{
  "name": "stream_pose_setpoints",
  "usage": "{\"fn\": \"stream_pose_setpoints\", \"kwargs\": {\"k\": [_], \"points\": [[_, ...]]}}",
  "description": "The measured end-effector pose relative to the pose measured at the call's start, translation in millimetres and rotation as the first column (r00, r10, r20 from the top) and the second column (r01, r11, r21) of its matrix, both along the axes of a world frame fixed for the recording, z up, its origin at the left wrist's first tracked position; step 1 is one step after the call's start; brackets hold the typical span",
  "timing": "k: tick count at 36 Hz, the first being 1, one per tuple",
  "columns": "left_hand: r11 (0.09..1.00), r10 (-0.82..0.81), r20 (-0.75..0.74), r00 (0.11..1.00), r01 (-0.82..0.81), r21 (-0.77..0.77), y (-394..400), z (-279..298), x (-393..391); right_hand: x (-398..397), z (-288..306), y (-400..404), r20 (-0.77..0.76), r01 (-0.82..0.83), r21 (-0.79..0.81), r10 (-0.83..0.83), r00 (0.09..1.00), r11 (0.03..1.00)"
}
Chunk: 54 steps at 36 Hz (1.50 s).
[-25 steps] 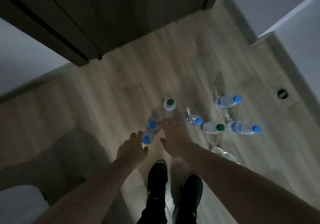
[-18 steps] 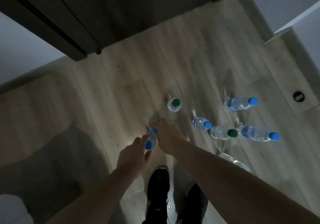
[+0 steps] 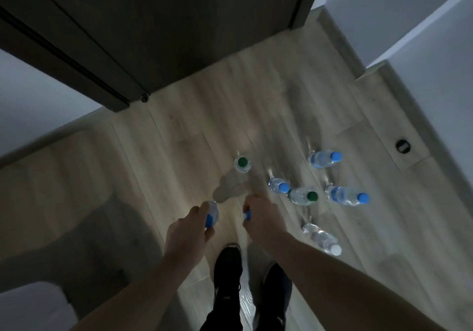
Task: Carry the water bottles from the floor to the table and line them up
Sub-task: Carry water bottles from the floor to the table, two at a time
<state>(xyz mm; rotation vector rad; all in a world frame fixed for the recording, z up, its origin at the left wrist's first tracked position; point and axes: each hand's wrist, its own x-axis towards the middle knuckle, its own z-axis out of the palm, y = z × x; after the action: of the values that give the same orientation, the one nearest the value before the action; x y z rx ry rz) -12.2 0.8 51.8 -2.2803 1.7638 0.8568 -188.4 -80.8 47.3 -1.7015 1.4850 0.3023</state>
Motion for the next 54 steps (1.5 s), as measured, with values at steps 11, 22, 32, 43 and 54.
{"fn": "stream_pose_setpoints", "kwargs": {"k": [11, 22, 32, 43, 54], "points": [[0.994, -0.107, -0.120, 0.987, 0.103, -0.032, 0, 312, -44, -101, 289, 53, 0.009, 0.133, 0.008, -0.133, 0.991, 0.991], [0.935, -0.248, -0.209, 0.946, 0.178, -0.305, 44, 504, -113, -178, 490, 139, 0.052, 0.385, -0.120, -0.382, 0.923, 0.915], [0.825, -0.542, -0.273, 0.795, 0.443, -0.350, 73, 556, -159, -221, 548, 248, 0.083, 0.659, -0.213, -0.659, 0.748, 0.721], [0.615, -0.775, -0.215, 0.595, 0.629, -0.475, 140, 597, -258, -296, 584, 371, 0.144, 0.819, -0.245, -0.816, 0.560, 0.519], [0.546, -0.833, -0.240, 0.499, 0.667, -0.508, 281, 644, -416, -415, 622, 548, 0.200, 0.851, -0.336, -0.853, 0.483, 0.403]]}}
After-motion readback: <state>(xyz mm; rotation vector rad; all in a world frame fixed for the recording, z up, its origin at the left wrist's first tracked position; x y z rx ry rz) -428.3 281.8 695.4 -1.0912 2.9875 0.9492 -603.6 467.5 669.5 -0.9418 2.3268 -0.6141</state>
